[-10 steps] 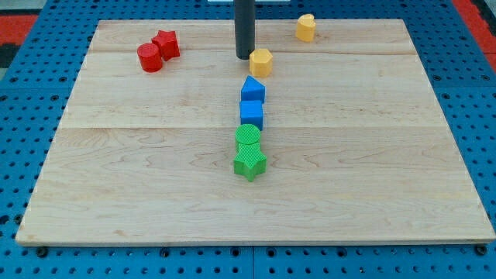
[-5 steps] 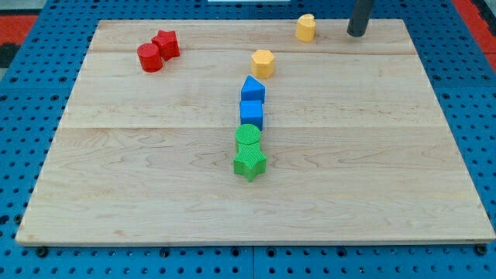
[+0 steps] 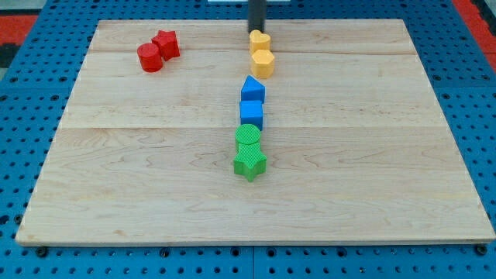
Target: Move the yellow heart above to the yellow hexagon
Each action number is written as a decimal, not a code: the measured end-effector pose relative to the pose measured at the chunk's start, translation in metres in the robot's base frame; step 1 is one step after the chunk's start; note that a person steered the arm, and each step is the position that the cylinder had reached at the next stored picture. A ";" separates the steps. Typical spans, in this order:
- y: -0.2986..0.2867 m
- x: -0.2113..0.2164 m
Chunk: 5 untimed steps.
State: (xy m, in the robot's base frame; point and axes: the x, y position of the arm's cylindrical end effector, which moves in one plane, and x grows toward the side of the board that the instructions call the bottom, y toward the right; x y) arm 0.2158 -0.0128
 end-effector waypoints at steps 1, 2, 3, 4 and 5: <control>-0.060 0.002; -0.061 0.039; -0.073 0.088; -0.074 0.117; -0.074 0.068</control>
